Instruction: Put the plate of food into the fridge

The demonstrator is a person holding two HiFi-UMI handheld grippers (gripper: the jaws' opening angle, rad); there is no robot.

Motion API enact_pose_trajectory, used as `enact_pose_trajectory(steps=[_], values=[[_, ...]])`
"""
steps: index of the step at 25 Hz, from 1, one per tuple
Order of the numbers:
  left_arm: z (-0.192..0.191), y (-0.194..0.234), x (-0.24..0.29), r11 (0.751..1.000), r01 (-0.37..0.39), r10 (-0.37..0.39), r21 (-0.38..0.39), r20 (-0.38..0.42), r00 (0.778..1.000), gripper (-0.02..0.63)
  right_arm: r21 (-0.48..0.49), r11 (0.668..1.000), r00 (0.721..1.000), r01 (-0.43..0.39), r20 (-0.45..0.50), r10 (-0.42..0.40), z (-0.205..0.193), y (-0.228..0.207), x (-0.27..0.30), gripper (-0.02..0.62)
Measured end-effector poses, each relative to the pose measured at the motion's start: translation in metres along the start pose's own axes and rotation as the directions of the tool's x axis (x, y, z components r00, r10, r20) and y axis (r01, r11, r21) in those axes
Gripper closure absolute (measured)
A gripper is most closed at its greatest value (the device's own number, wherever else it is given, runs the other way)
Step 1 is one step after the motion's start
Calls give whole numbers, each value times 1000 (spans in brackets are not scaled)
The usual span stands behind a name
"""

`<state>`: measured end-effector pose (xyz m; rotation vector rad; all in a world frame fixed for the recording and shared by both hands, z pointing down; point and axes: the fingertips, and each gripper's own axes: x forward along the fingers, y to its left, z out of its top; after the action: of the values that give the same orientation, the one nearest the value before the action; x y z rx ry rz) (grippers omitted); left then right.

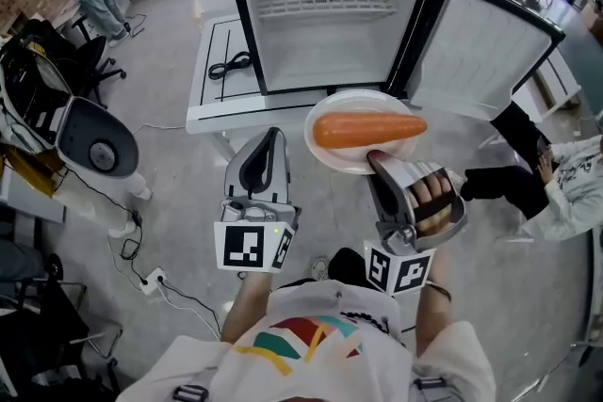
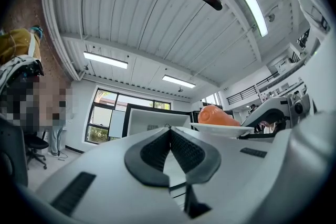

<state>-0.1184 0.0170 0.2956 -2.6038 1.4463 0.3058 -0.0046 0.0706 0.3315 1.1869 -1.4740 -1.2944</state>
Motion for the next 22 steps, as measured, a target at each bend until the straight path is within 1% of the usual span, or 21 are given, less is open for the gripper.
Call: enact_pose_trajectory(steps=[7,13,16,22], values=[[-6,14,8,1000,-18,18,-19,-10,1000,598,-7,1000,1000,-16,-2,16,-1,-1,12,560],[-12,17,25,1000,-24,24,-11,-14,1000,598,-9,1000,1000,-18,15,18,-8,-1,30,560],[-16,18,39,1000,-28,28,2,-20,999,598,-11,1000,999,-18,28,18,-17,-1,46,560],[-19,26,77,999,-39,39,16,5,999,598,-19,1000,998,-8,62,9,-35,-6,87,560]])
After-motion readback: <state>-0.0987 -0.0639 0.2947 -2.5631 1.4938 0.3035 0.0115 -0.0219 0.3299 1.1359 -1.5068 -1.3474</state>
